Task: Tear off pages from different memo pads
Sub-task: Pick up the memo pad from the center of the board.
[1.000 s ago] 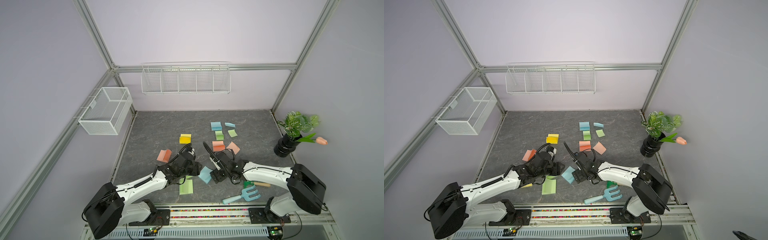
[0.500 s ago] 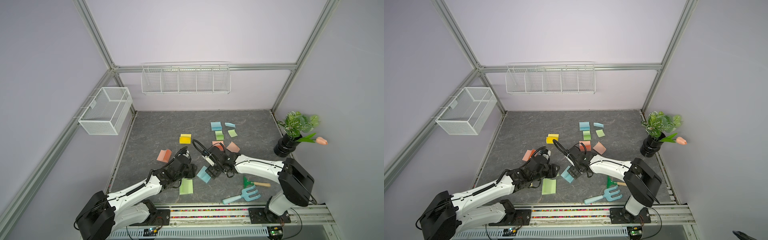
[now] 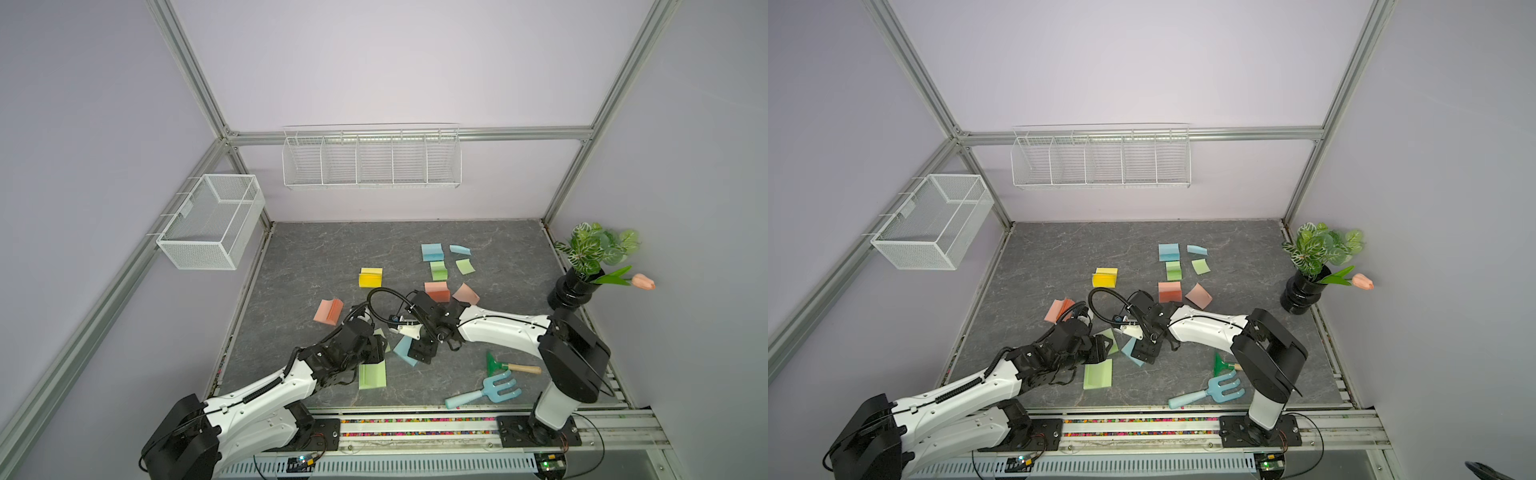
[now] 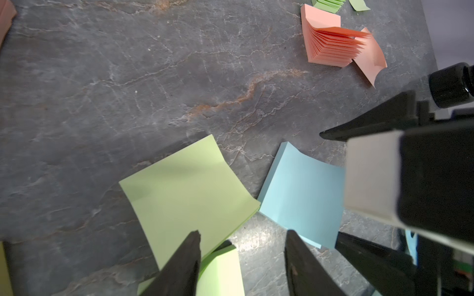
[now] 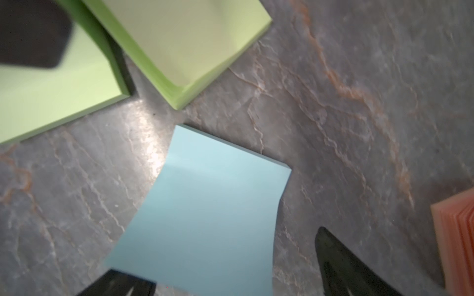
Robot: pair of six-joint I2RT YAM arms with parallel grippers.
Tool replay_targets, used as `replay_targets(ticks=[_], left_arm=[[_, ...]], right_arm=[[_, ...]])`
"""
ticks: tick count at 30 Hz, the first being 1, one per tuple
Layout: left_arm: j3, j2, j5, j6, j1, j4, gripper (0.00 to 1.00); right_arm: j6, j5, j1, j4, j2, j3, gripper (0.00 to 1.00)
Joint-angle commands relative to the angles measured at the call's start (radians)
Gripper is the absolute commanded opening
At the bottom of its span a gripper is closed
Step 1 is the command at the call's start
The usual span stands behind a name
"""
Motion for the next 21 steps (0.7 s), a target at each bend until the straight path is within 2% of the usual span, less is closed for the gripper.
replay_targets(ticks=[1,5,9,13,15,16,18,21], left_arm=[[-0.017,-0.032,-0.026,-0.042,-0.004,-0.025,0.53],[-0.02,-0.038,-0.007,-0.043,-0.004,-0.028,0.53],[-0.025,-0.042,-0.003,-0.044,-0.004,-0.027,0.53],[-0.034,-0.041,0.019,-0.044,-0.005,-0.001,0.53],[-0.032,-0.036,0.03,-0.04,-0.004,0.005,0.52],[-0.033,-0.034,0.032,-0.041,-0.004,0.007,0.52],[-0.035,-0.037,0.032,-0.04,-0.005,0.007,0.52],[-0.036,-0.045,0.031,-0.037,-0.004,0.004,0.52]], right_arm=[[-0.162,-0.074,0.008,0.067,-0.031,-0.036,0.8],[-0.229,-0.04,0.007,0.112,-0.033,-0.044,0.76],[-0.297,-0.069,0.007,0.14,-0.045,-0.068,0.7],[-0.337,-0.112,0.005,0.163,-0.065,-0.095,0.54],[-0.352,-0.136,0.003,0.161,-0.072,-0.1,0.42],[-0.356,-0.139,0.002,0.151,-0.073,-0.096,0.33],[-0.36,-0.135,-0.002,0.126,-0.073,-0.083,0.08],[-0.358,-0.132,-0.012,0.137,-0.104,-0.101,0.07]])
